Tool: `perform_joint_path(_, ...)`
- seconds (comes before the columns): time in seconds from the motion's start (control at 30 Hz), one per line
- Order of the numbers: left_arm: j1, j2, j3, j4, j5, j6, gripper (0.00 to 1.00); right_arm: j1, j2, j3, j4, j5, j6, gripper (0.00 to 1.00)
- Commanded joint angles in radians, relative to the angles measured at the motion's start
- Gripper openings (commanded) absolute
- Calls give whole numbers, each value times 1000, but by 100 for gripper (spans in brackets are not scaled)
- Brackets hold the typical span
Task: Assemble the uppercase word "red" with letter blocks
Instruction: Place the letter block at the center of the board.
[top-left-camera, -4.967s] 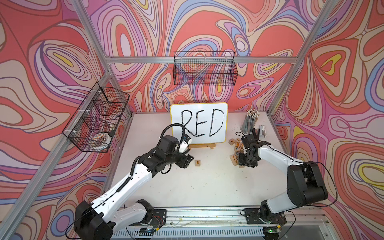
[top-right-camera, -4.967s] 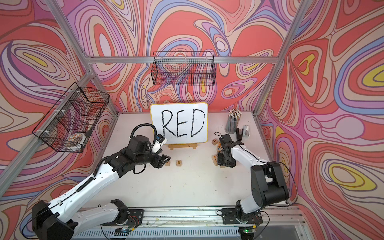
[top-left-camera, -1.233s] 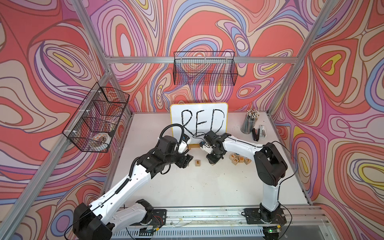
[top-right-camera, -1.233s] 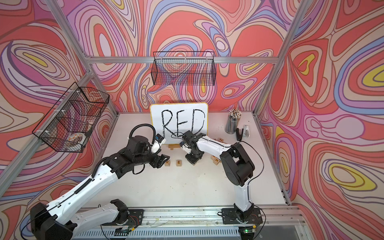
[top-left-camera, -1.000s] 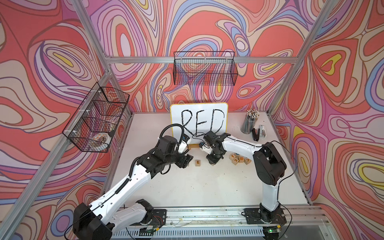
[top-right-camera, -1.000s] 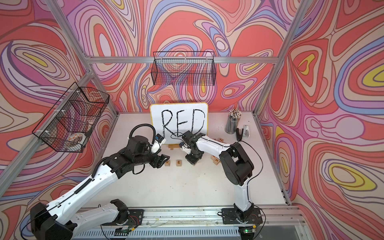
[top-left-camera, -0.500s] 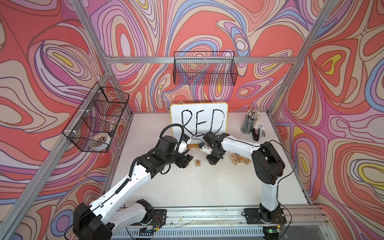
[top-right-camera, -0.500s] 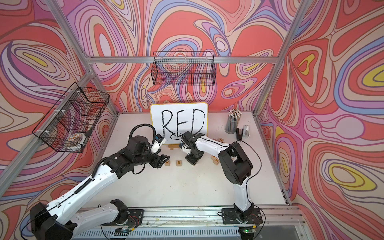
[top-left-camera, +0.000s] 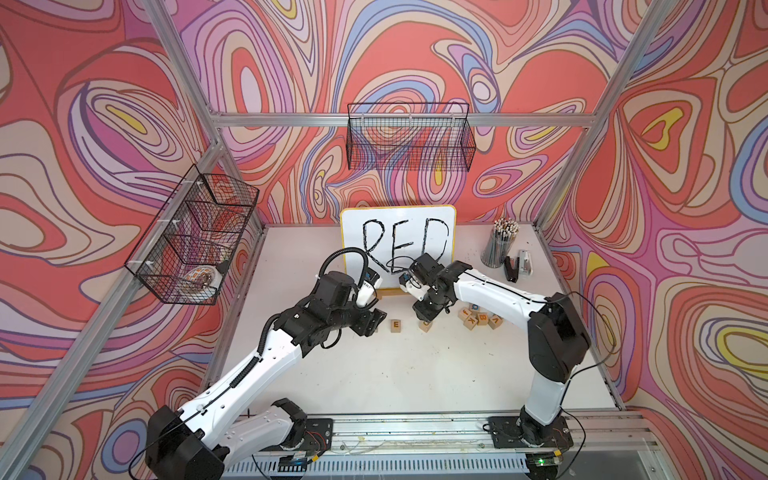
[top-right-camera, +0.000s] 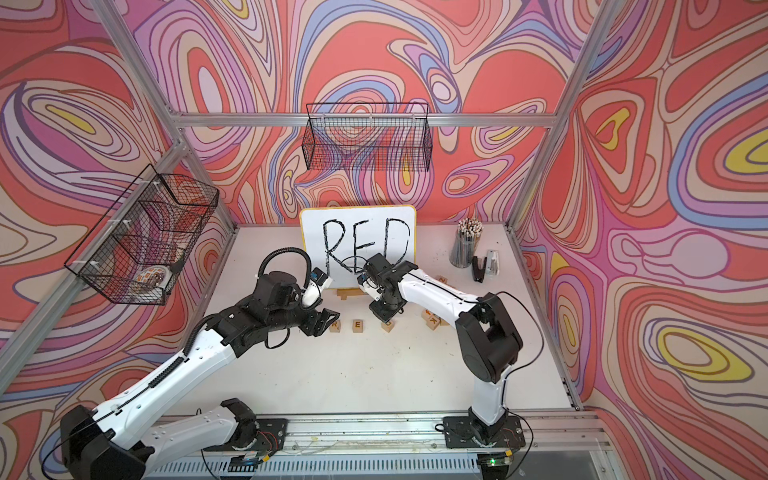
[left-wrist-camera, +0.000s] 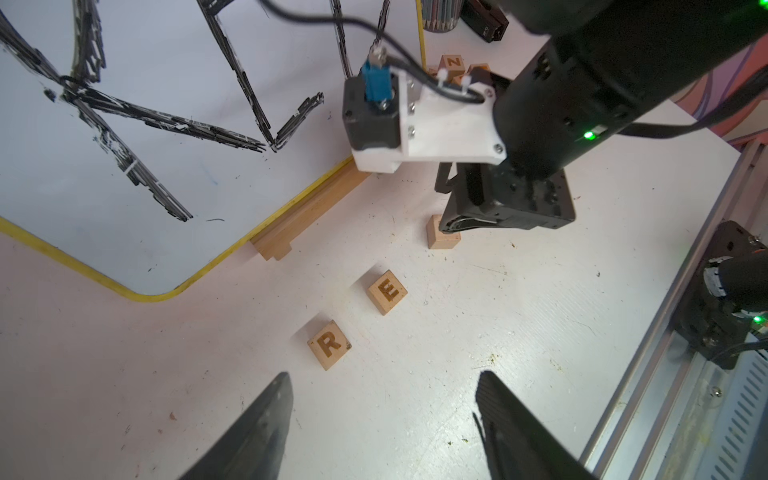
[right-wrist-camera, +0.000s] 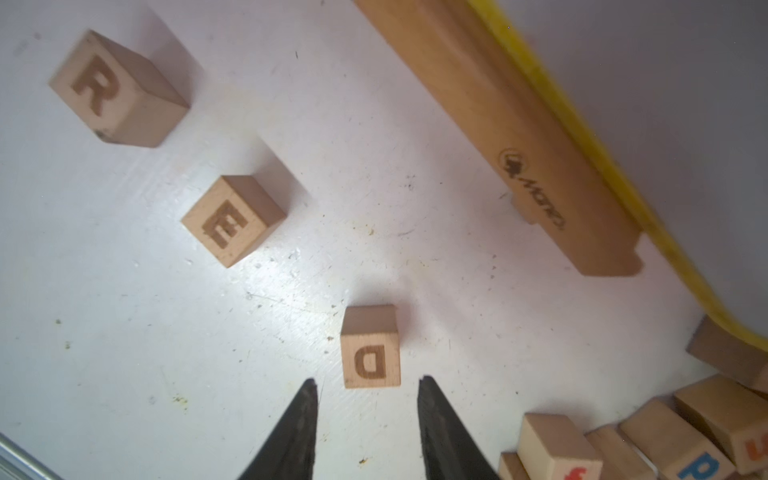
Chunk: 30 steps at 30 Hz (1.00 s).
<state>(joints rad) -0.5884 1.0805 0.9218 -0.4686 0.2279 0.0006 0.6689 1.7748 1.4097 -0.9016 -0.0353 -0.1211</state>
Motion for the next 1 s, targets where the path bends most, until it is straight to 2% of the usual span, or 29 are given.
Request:
perform_joint_path(0.0, -9, -18, -3, -11, 16, 18, 73, 10, -110, -61, 20, 21, 172, 41)
perform_joint_path(0.13, -8, -10, -1, -10, 26, 16, 73, 18, -168, -110, 47, 58, 443, 40)
perform_joint_path(0.27, -9, -11, 0, -11, 28, 16, 73, 59, -211, -208, 166, 96, 732, 42)
perform_joint_path(0.47, -9, -18, -2, -10, 28, 15, 73, 96, -207, -275, 260, 195, 1003, 43)
perform_joint_path(0.67, -10, -22, -2, -11, 27, 15, 73, 100, -179, -280, 246, 250, 1152, 45)
perform_joint_path(0.97, -10, -23, -4, -11, 22, 16, 73, 100, -80, -209, 173, 238, 1206, 46)
